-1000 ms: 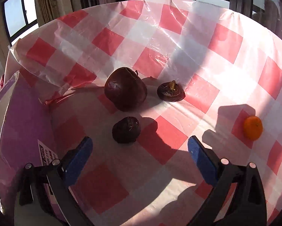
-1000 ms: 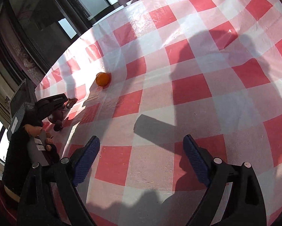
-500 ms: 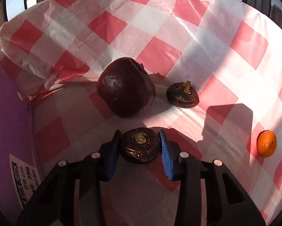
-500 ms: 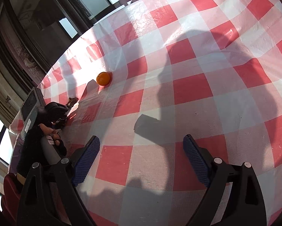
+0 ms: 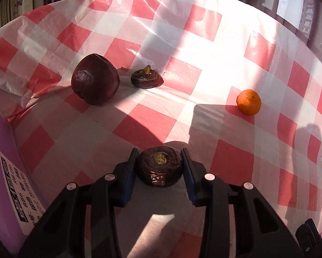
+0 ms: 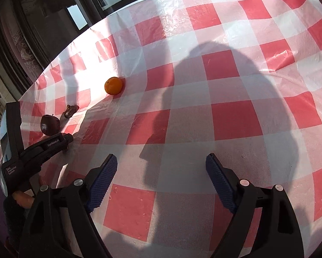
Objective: Organize fruits
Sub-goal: 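Grasp the tangerine with the right gripper while the left gripper holds the plum, then carry the plum and tangerine into the white box and release both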
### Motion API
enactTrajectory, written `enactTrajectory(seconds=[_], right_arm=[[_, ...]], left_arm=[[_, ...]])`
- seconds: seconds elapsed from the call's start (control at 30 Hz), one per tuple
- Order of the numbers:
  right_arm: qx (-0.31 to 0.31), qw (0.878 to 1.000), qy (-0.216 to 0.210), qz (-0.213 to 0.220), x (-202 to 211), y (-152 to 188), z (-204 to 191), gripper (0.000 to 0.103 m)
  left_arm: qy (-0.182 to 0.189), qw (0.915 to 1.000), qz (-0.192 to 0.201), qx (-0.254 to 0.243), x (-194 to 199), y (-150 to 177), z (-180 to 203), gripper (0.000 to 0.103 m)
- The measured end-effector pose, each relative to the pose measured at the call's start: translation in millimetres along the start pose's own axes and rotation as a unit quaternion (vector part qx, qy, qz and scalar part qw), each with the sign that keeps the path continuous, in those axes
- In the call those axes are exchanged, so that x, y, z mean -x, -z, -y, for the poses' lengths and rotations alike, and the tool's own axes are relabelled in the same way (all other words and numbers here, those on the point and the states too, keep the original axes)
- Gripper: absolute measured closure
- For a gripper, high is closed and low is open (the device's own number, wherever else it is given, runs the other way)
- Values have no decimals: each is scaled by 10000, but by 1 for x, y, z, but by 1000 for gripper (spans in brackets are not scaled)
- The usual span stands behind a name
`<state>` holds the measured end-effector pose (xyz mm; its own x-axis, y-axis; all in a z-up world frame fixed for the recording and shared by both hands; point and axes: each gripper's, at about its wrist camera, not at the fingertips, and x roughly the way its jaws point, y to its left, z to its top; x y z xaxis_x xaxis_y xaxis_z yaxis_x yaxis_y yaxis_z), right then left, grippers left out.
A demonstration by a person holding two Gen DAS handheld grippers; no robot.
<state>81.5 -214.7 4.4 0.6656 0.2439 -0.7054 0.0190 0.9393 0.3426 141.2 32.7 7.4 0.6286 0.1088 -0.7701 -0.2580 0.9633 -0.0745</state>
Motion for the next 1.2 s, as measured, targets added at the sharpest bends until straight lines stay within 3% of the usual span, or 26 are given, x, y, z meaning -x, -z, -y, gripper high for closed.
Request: enactTrajectory(seconds=[0.23, 0.4, 0.43, 0.47, 0.5, 0.53, 0.57, 0.67, 0.77, 0.8, 0.9, 1.03, 1.2], right_arm=[[924, 9952, 115, -316, -94, -69, -66, 28], [1306, 9906, 16, -402, -137, -102, -97, 34], [1361, 9898, 65, -406, -143, -106, -102, 36], [1438, 9887, 104, -412, -146, -108, -106, 36], [1549, 9869, 175, -422, -149, -108, -110, 36], [1655, 9850, 254, -427, -150, -107, -114, 45], [1775, 9826, 345, -415, -150, -106, -116, 60], [2029, 9774, 453, -379, -147, -102, -118, 63], [1918, 9799, 478, -262, -133, -97, -108, 64], [1795, 9825, 436, -235, -123, -91, -101, 64], [1151, 9928, 293, -170, -93, -77, -70, 63], [399, 9992, 66, -17, -49, -43, -35, 63], [-162, 9996, -96, 216, -10, -5, -13, 63]], left_arm=[[-16, 9998, -26, -177, -6, -9, 0, 63], [-65, 9998, -12, -175, -1, -5, 4, 62], [-102, 9998, -17, -183, -2, -5, 5, 60], [-130, 9997, -30, -193, -3, -5, 6, 51], [-178, 9996, -60, -188, -5, -5, 6, 35], [-242, 9995, -118, -149, -8, -5, 5, 27], [-250, 9996, -128, -104, -9, -5, 4, 24], [-292, 9995, -127, -93, -10, -5, 5, 24], [-289, 9994, -113, -127, -10, -4, 7, 29], [-276, 9994, -75, -170, -9, -4, 8, 44], [-278, 9986, -5, -452, -6, -1, 20, 65], [-504, 9962, 41, -706, -3, 4, 31, 66], [-357, 9973, 32, -639, -2, 4, 27, 66]])
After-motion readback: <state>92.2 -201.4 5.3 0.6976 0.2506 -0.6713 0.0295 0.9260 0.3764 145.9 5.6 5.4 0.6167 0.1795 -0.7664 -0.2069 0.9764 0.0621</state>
